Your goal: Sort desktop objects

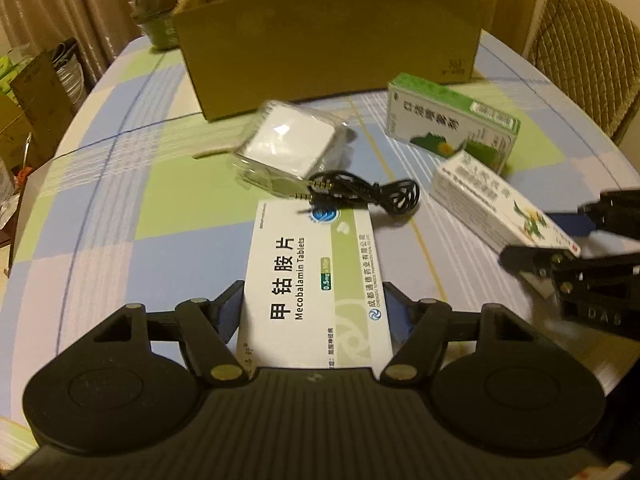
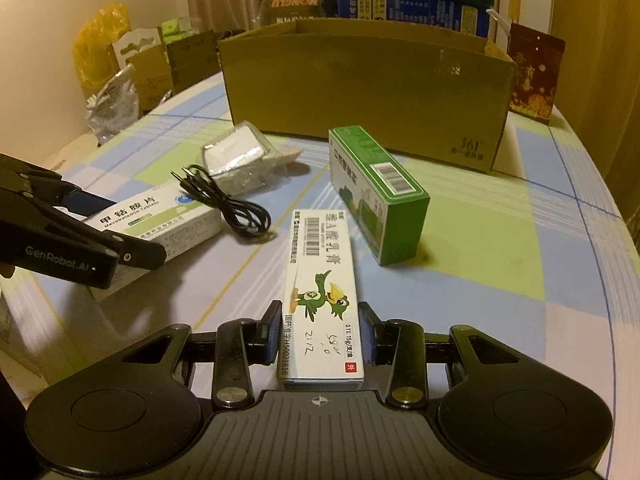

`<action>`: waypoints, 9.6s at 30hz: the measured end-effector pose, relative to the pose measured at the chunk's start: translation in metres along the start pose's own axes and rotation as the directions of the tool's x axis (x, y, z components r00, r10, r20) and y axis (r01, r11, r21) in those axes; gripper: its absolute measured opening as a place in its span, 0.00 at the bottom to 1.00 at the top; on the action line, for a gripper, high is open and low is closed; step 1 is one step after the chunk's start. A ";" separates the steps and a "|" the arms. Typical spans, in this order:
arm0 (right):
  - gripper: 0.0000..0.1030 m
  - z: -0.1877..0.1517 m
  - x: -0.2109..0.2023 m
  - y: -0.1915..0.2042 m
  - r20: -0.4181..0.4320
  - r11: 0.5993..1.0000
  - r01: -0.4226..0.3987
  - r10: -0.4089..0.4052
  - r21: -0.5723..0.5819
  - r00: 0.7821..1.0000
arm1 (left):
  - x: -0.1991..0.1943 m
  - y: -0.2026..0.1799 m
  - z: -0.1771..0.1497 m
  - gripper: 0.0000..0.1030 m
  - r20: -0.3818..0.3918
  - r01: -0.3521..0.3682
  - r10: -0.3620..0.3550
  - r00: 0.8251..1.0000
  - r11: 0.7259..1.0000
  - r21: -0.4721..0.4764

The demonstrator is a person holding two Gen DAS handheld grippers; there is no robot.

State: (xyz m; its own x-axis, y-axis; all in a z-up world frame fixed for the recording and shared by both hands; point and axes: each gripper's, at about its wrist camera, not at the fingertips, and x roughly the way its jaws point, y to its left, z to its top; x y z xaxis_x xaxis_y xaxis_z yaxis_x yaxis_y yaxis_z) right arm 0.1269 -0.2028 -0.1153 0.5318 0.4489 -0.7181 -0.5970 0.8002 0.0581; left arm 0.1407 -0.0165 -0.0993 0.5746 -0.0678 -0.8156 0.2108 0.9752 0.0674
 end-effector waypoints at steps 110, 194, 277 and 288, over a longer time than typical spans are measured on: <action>0.34 0.101 -0.121 -0.021 0.146 0.980 0.117 -0.140 0.159 0.979 | -0.108 -0.012 0.081 0.65 0.179 0.048 -0.038 0.983 0.998 -0.050; 0.35 0.274 0.077 -0.121 0.049 0.980 0.108 -0.118 0.166 0.992 | 0.074 0.064 0.287 0.69 0.155 0.067 -0.051 0.987 0.993 -0.099; 0.98 0.091 -0.148 -0.024 0.128 0.973 0.079 -0.108 0.218 0.986 | -0.130 0.001 0.078 0.99 0.182 0.074 -0.046 0.982 0.986 -0.152; 0.98 0.075 -0.139 -0.014 0.102 0.979 0.088 -0.108 0.183 0.989 | -0.118 0.009 0.054 0.98 0.154 0.074 -0.047 0.987 0.981 -0.177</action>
State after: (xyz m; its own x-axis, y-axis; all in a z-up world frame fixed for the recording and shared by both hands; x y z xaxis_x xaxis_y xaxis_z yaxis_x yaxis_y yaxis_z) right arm 0.1064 -0.2463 0.0360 0.6519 0.3979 -0.6455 -0.4279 0.8958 0.1201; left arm 0.1173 -0.0114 0.0290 0.6794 -0.1452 -0.7193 0.1099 0.9893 -0.0959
